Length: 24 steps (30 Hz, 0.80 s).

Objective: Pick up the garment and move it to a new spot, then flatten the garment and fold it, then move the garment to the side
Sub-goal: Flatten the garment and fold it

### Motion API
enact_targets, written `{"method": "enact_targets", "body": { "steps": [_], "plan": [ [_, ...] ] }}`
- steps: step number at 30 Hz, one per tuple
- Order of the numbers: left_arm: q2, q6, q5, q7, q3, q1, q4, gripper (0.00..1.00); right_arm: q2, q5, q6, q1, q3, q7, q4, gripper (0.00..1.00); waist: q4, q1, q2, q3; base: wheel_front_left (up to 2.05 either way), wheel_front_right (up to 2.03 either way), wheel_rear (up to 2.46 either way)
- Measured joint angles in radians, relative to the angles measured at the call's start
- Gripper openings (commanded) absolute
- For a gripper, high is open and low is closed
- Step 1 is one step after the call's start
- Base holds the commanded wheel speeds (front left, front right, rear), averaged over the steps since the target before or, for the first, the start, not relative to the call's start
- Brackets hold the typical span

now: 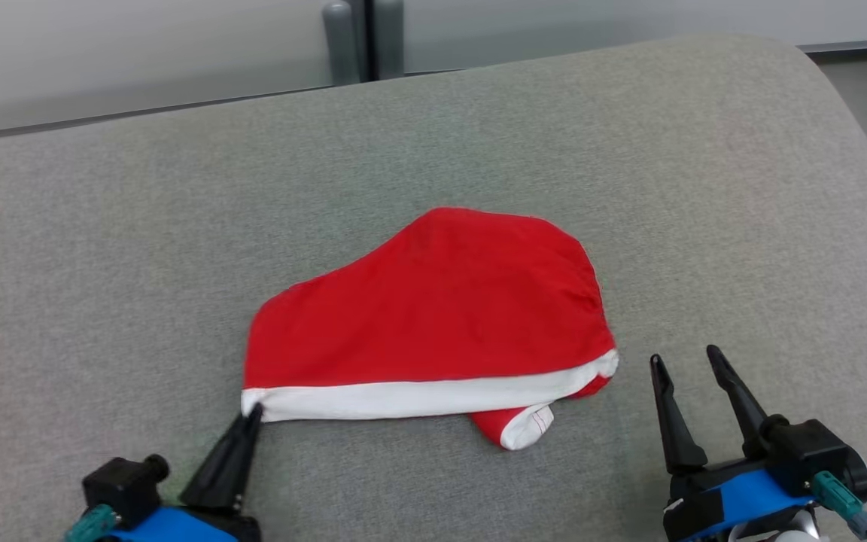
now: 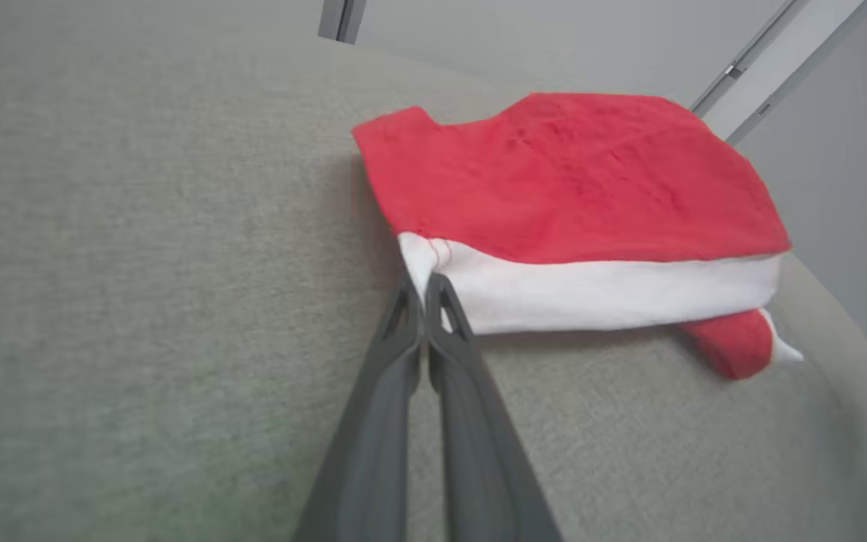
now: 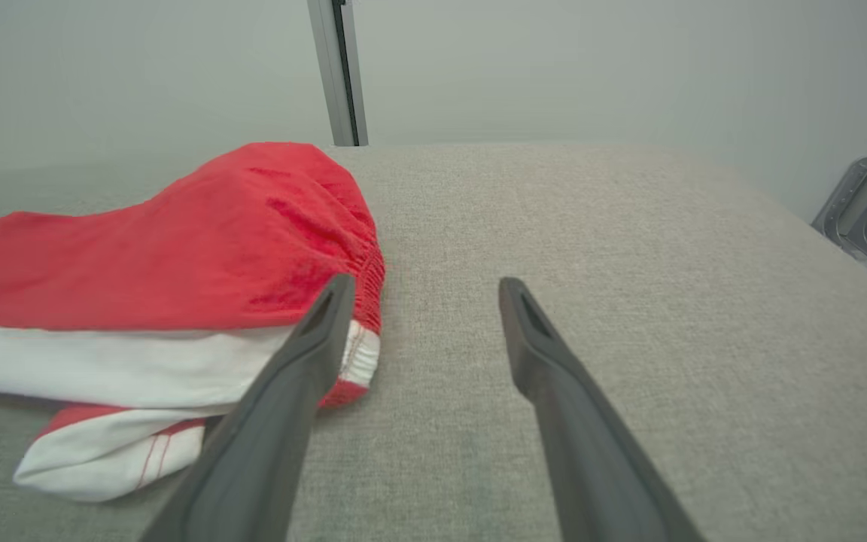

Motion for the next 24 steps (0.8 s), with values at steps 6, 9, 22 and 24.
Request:
{"method": "enact_targets", "body": {
  "steps": [6,9,22,24],
  "plan": [
    [-0.012,0.0,0.016,0.0,0.115,0.032,0.054,0.0,0.0,0.019,0.0,-0.005,0.049,0.0,0.047,1.0,0.042,0.0,0.0,0.005,0.0,0.0,0.0],
    [-0.012,0.0,0.014,0.0,0.125,0.032,0.063,0.0,0.0,0.032,0.0,-0.011,0.103,0.0,0.071,1.0,0.061,0.0001,0.0,0.012,0.0,0.0,0.0],
    [-0.023,0.0,0.008,0.0,0.128,0.032,0.067,0.0,0.001,0.057,0.0,-0.039,0.199,0.0,0.119,1.0,0.084,0.0,0.0,0.022,0.0,0.0,0.0],
    [-0.023,0.0,0.009,0.0,0.13,0.032,0.068,0.0,0.001,0.06,0.0,-0.04,0.206,0.0,0.124,1.0,0.085,0.0,-0.0002,0.024,0.0,0.0,0.0]
  ]
}}
